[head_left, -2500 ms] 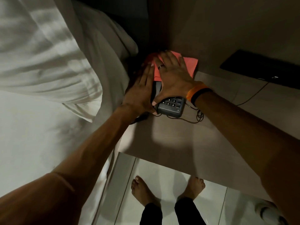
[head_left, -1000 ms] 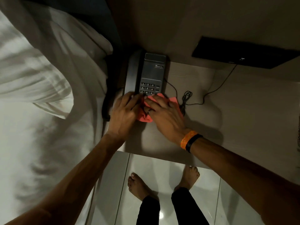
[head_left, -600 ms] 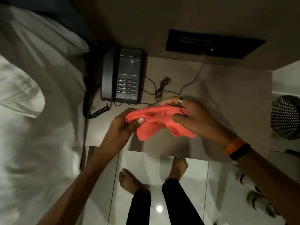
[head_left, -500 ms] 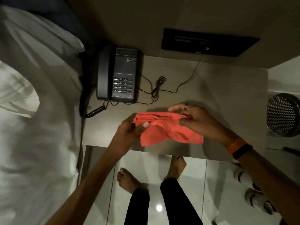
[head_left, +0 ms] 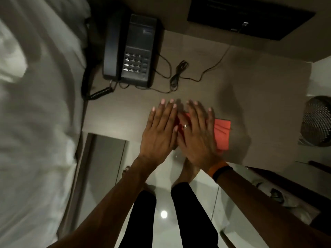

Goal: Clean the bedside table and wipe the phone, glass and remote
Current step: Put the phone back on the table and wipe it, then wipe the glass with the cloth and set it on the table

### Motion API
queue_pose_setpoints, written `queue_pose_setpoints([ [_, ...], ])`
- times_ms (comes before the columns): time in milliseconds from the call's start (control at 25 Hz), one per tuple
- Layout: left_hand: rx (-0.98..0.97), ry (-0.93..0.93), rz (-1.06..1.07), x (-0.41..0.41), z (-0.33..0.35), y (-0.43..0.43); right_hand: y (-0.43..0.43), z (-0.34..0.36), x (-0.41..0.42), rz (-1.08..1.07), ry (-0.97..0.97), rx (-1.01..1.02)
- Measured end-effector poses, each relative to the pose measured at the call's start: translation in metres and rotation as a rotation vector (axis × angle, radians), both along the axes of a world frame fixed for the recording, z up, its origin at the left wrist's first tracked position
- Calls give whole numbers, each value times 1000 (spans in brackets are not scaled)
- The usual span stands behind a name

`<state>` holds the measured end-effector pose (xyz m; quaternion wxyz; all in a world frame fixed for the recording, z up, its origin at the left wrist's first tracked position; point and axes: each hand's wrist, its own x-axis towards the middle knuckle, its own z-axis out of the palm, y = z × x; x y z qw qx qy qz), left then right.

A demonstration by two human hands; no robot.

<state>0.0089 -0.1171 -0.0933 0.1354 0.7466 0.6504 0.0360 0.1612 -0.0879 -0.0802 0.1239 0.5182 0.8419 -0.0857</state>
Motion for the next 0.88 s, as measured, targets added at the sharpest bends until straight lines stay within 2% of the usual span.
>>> queue_pose_setpoints([
  [120, 108, 4, 305, -51, 39, -1, 23, 37, -65, 111, 132, 105],
  [320, 322, 102, 793, -190, 135, -49, 20, 124, -230, 375, 443, 185],
  [440, 420, 194, 1050, -274, 195, -113, -24, 171, -341, 533, 660, 189],
  [560, 449, 263, 1269, -334, 229, -196, -90, 202, -433, 697, 741, 99],
  [680, 431, 322, 1464, -372, 233, -276, -160, 214, -494, 820, 767, -30],
  [760, 422, 234, 1547, -388, 224, -309, -196, 211, -521, 842, 772, -122],
  [880, 381, -148, 1553, -399, 203, -315, -213, 192, -539, 762, 717, -297],
])
